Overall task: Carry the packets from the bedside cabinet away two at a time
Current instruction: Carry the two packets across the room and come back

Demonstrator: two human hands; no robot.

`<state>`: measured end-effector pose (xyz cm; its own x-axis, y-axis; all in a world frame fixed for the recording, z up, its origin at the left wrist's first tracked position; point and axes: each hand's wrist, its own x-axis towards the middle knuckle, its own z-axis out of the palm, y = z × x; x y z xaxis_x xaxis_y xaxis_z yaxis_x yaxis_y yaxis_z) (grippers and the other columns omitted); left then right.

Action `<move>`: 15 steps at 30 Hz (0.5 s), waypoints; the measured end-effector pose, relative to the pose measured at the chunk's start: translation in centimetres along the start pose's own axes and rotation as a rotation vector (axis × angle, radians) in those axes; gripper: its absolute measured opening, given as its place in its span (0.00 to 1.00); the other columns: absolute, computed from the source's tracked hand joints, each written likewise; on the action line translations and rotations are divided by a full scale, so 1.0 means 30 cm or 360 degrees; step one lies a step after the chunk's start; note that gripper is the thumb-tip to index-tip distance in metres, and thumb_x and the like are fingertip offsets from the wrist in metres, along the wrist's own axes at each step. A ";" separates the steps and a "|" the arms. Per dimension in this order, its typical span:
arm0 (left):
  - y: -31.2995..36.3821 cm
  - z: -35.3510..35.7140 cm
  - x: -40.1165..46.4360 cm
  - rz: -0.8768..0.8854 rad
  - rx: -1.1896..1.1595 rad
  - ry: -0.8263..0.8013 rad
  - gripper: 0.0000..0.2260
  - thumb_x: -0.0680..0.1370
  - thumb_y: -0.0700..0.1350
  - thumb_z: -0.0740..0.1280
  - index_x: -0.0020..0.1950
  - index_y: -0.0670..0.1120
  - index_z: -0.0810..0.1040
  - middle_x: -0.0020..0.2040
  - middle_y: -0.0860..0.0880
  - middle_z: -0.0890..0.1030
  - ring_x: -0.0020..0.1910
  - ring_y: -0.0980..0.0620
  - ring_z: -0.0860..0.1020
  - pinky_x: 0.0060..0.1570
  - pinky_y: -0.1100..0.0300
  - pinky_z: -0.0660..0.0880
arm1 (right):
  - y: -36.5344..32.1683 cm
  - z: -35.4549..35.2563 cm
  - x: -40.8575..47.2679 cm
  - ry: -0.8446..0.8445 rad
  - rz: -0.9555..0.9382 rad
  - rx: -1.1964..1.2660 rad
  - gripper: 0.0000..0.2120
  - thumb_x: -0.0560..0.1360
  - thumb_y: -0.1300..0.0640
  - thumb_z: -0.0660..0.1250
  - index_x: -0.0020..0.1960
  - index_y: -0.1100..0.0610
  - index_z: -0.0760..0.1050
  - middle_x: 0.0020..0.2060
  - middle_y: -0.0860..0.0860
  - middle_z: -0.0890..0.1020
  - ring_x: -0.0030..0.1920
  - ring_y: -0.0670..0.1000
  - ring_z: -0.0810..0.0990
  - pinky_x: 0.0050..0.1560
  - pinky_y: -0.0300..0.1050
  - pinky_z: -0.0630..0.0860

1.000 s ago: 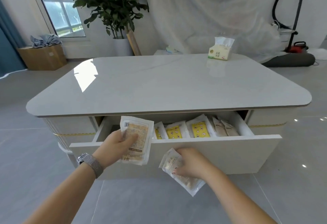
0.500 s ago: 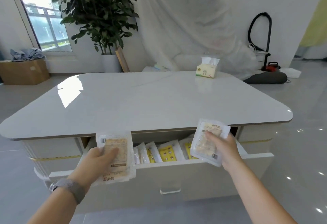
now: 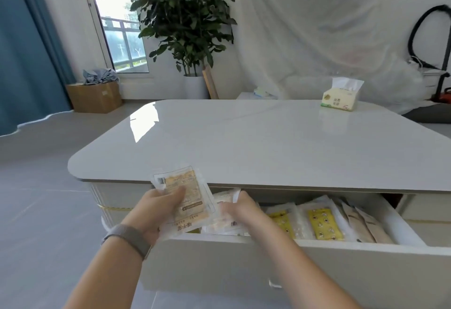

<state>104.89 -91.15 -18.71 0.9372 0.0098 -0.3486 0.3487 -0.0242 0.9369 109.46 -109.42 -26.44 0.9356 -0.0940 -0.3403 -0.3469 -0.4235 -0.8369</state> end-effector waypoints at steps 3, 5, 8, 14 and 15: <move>-0.012 -0.022 0.038 0.0010 0.0076 0.0054 0.10 0.80 0.42 0.65 0.54 0.36 0.80 0.46 0.41 0.86 0.49 0.41 0.84 0.56 0.43 0.78 | -0.039 0.065 0.066 -0.0042 0.0153 -0.0119 0.23 0.81 0.54 0.60 0.71 0.64 0.62 0.63 0.56 0.72 0.63 0.55 0.73 0.57 0.45 0.71; -0.012 -0.047 0.058 -0.0011 0.0083 0.0120 0.09 0.80 0.42 0.66 0.55 0.37 0.79 0.47 0.41 0.85 0.48 0.41 0.84 0.56 0.43 0.78 | -0.041 0.089 0.089 -0.0145 0.0223 -0.0471 0.21 0.82 0.57 0.56 0.73 0.65 0.61 0.60 0.58 0.72 0.62 0.56 0.74 0.51 0.43 0.72; -0.019 -0.072 0.082 -0.0019 0.0058 0.0200 0.10 0.80 0.42 0.66 0.58 0.37 0.78 0.50 0.41 0.84 0.48 0.42 0.83 0.56 0.45 0.78 | -0.007 0.099 0.092 -0.0166 0.0171 -0.0863 0.21 0.81 0.62 0.58 0.73 0.67 0.62 0.67 0.61 0.71 0.63 0.57 0.75 0.39 0.39 0.69; -0.026 -0.039 0.067 -0.0008 0.0022 0.0165 0.09 0.80 0.42 0.66 0.57 0.39 0.78 0.48 0.41 0.84 0.43 0.44 0.83 0.42 0.51 0.81 | 0.011 0.068 0.041 0.0471 -0.0145 -0.0583 0.16 0.79 0.50 0.63 0.57 0.63 0.75 0.53 0.57 0.79 0.55 0.56 0.77 0.52 0.48 0.73; -0.031 -0.028 0.065 0.0003 0.0045 0.0154 0.09 0.80 0.42 0.66 0.57 0.39 0.78 0.48 0.42 0.84 0.43 0.44 0.84 0.43 0.51 0.82 | 0.003 0.057 0.016 0.0446 -0.0254 -0.0192 0.17 0.79 0.46 0.62 0.49 0.61 0.77 0.45 0.55 0.79 0.47 0.54 0.77 0.49 0.49 0.74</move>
<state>106.40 -90.26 -20.24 0.9340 0.1062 -0.3412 0.3480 -0.0528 0.9360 109.76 -107.97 -27.42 0.9648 -0.2549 -0.0640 -0.2002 -0.5549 -0.8075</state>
